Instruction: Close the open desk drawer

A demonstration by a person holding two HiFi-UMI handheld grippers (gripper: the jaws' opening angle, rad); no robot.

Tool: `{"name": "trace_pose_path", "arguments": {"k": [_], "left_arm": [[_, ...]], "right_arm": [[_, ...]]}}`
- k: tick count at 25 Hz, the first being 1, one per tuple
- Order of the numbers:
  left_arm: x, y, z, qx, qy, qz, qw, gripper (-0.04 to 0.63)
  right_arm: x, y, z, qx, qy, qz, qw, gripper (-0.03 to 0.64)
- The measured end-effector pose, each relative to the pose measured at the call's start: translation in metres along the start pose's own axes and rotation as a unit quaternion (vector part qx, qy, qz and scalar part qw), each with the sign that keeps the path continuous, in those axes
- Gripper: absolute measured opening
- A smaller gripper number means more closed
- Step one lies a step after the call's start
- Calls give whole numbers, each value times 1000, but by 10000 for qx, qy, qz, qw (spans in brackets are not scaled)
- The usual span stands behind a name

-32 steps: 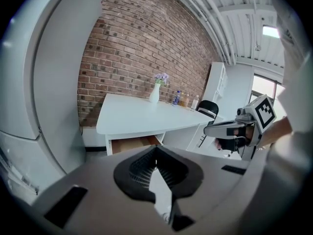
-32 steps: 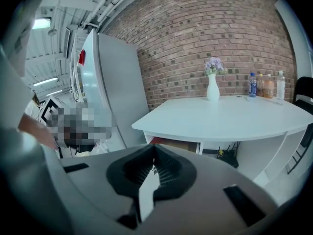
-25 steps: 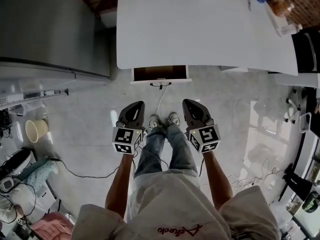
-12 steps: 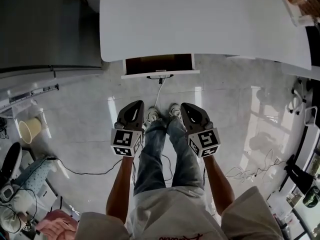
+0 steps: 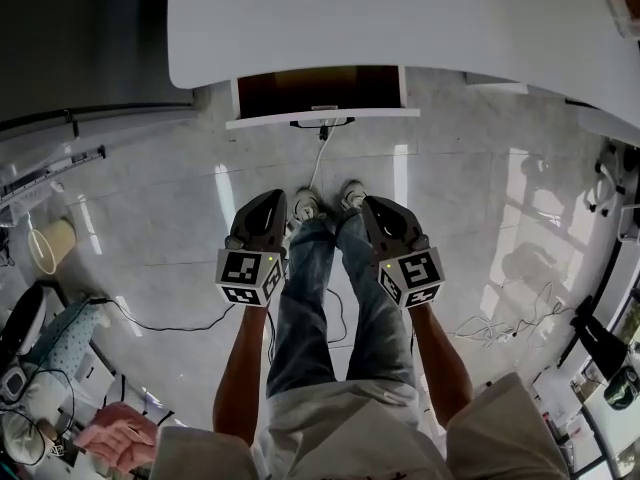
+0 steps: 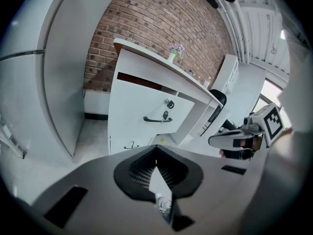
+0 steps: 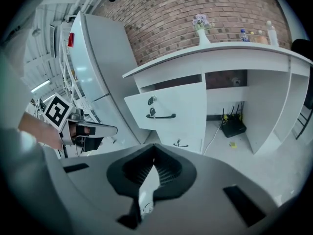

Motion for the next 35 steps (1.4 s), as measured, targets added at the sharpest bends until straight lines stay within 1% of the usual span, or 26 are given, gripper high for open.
{"name": "trace_pose_path", "arguments": {"k": [3,4,5,6,7,9,10,12,14,15,17,19,22,23,24,25,26,28,32,35], "left_arm": [[-4,-5,-3,46,-108,28,9999,12],[-6,-4,-3,133,-159,15,9998,13],[-8,-3,-2,307,-225,-7,9993,12],[-11,-1,0,576,-313,-36,9978,12],[-14,1,2,910,-423,-67,9949,12],[-20,4,4,1562,-671,-118,9854,12],[-23,5,4,1791,-785,-131,9806,12],[-29,5,3,2098,-931,-132,9732,12],[-36,3,4,2418,-958,-129,9655,12],[-39,2,6,2567,-946,-132,9618,12],[-45,1,10,2771,-923,-131,9563,12],[-50,0,12,2821,-910,-98,9550,12],[-55,2,10,2710,-925,-47,9581,14],[-57,3,10,2700,-949,-52,9582,17],[-60,4,10,2715,-976,-59,9575,34],[-64,6,11,2722,-999,-52,9570,65],[-68,8,11,2689,-1015,-30,9578,84],[-77,14,11,2574,-1016,9,9610,94],[-94,30,14,2589,-1022,-38,9605,94],[-101,42,15,2409,-974,-101,9656,94]], "right_arm": [[1,-7,-7,-128,-26,-26,9999,18],[0,-7,-10,-253,-12,-86,9996,18],[-2,-7,-13,-453,25,-192,9988,18],[-4,-5,-16,-728,80,-345,9967,18],[-5,-2,-20,-1041,138,-523,9931,18],[-8,1,-29,-1631,244,-860,9825,18],[-10,1,-33,-1875,298,-989,9768,18],[-13,1,-40,-2281,389,-1206,9654,18],[-17,1,-46,-2595,477,-1406,9543,18],[-20,0,-49,-2680,516,-1475,9506,18],[-26,1,-52,-2723,594,-1541,9479,18],[-33,3,-54,-2689,667,-1558,9481,18],[-41,9,-53,-2556,852,-1548,9505,21],[-44,10,-52,-2524,925,-1511,9513,41],[-48,10,-53,-2523,994,-1474,9512,109],[-51,9,-54,-2550,1049,-1450,9502,138],[-55,9,-55,-2583,1076,-1436,9493,140],[-60,11,-60,-2567,1041,-1403,9506,140],[-69,23,-73,-2478,943,-1367,9545,140],[-78,30,-80,-2459,990,-1396,9541,138]]}}
Point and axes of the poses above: the fingertips, and each gripper's own axes: x backward along the fingers, z to its left, y out of its top, the point moved 2 cm from there along x, backward along the fingers, and after that the axes turned 15 degrees about y, right-handed, at the moved point
